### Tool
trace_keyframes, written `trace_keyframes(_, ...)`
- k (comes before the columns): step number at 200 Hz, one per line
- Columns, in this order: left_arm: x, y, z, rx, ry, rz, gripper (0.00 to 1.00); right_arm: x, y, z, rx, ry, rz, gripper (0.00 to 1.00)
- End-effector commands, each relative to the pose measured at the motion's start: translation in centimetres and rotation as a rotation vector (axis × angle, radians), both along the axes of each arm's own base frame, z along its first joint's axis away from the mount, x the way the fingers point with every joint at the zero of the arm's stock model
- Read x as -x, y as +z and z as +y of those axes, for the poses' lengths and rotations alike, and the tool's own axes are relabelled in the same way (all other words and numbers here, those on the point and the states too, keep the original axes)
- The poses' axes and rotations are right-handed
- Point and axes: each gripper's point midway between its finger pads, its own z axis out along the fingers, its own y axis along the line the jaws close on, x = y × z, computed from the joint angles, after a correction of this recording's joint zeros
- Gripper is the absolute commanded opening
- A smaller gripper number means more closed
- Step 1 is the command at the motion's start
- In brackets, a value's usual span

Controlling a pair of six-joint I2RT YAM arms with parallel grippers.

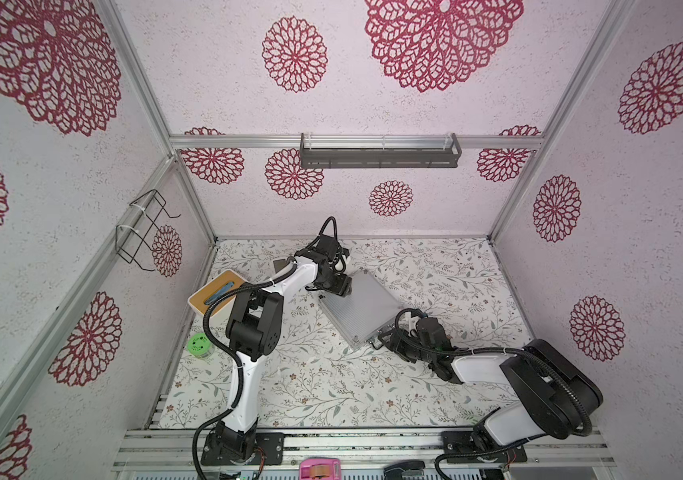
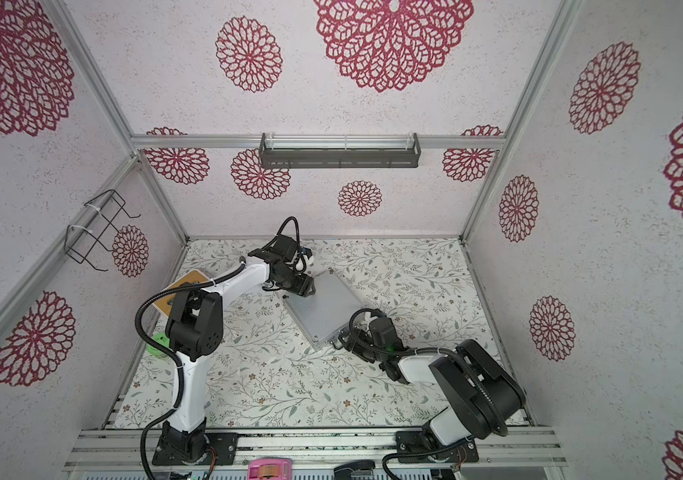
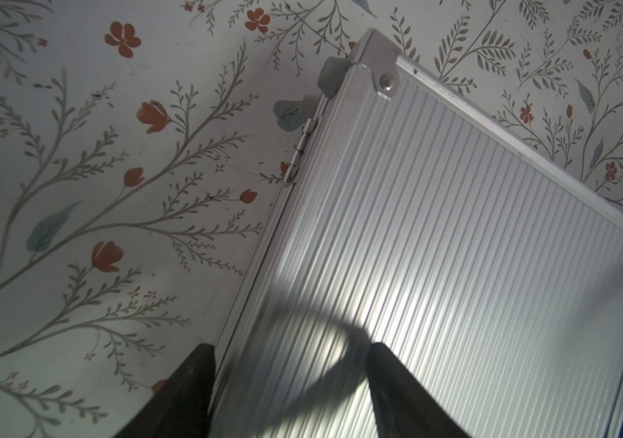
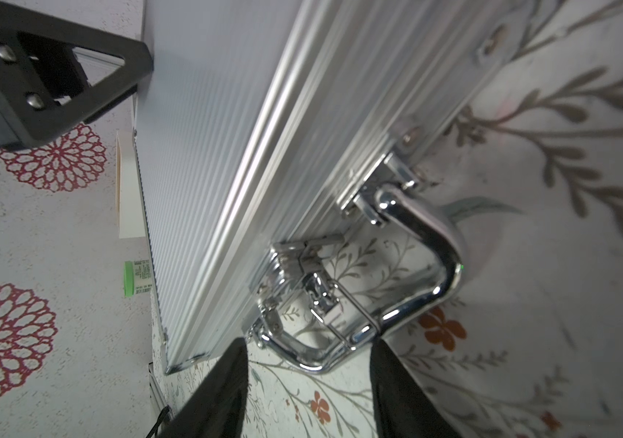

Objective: Close the poker set cases
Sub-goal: Fasten the fastener on the poker set case.

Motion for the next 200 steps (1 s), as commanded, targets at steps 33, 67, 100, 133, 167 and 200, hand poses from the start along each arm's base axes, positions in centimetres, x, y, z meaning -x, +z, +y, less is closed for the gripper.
trace_keyframes(33, 2.7, -3.6, 0.4, -0.086, -0.039, 0.108, 0.66, -1.1, 3.0, 0.7, -0.066, -0.021, -0.087, 0.49)
trace_keyframes(67, 2.8, -3.7, 0.5, -0.093, -0.039, 0.111, 0.66, -1.1, 3.5, 0.6, -0.071, -0.022, -0.094, 0.49)
trace_keyframes(100, 2.7, -3.8, 0.6, -0.095, -0.040, 0.111, 0.66, -1.1, 4.2, 0.7, -0.078, -0.020, -0.103, 0.49)
trace_keyframes(133, 2.8, -3.9, 0.6, -0.098, -0.041, 0.114, 0.66, -1.3, 4.6, 0.9, -0.075, -0.014, -0.109, 0.49)
trace_keyframes(167, 2.8, -3.9, 0.6, -0.102, -0.041, 0.113, 0.66, -1.5, 4.5, 1.1, -0.073, -0.007, -0.108, 0.49)
trace_keyframes(200, 2.8, -3.9, 0.7, -0.105, -0.042, 0.114, 0.66, -1.9, 4.6, 1.5, -0.074, 0.003, -0.110, 0.49)
